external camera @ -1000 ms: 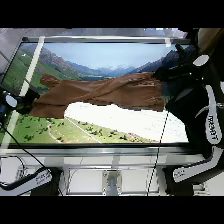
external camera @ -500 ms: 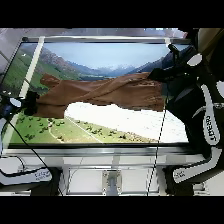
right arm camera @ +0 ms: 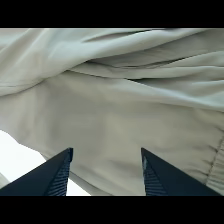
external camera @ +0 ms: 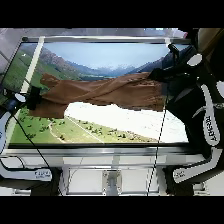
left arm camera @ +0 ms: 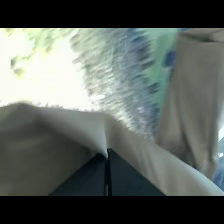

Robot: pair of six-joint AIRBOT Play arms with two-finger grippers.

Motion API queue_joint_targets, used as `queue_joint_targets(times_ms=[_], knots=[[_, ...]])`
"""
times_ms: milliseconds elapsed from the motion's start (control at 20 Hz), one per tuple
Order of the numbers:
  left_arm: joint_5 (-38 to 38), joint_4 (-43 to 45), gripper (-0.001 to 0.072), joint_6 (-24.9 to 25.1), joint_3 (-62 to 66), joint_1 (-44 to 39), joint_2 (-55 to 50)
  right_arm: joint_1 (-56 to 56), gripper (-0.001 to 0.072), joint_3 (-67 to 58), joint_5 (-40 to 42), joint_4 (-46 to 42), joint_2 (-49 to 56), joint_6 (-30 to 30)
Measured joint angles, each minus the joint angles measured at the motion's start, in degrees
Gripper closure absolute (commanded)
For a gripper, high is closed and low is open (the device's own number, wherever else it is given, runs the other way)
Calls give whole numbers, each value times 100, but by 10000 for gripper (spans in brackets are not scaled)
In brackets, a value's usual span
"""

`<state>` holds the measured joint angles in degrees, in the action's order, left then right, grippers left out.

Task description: Fold the clothes and pants, and hang the long-sleeved shirts on hangers.

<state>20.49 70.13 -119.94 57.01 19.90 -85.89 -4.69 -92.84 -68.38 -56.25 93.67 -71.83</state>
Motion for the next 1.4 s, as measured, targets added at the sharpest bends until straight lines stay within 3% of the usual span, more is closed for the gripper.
queue_joint_targets(times_ms=[250, 450, 600, 950, 1300, 1400], knots=[[129, 2, 700, 992, 258, -59, 623, -398, 234, 20, -544, -560, -302, 15], [199, 7, 700, 1504, 304, -129, 1174, -879, 234, 426, -697, -791, -321, -44], [216, 7, 700, 1648, 317, -162, 1419, -1084, 234, 870, -155, -763, -118, -109], [302, 11, 700, 1740, 317, -201, 1604, -1196, 235, 1060, 1460, 328, 793, 48], [415, 48, 700, 1753, 317, -205, 1622, -1202, 236, 599, 1696, 1097, 1499, 382], [435, 48, 700, 1753, 317, -205, 1622, -1202, 290, 540, 1661, 1248, 1574, 461]])
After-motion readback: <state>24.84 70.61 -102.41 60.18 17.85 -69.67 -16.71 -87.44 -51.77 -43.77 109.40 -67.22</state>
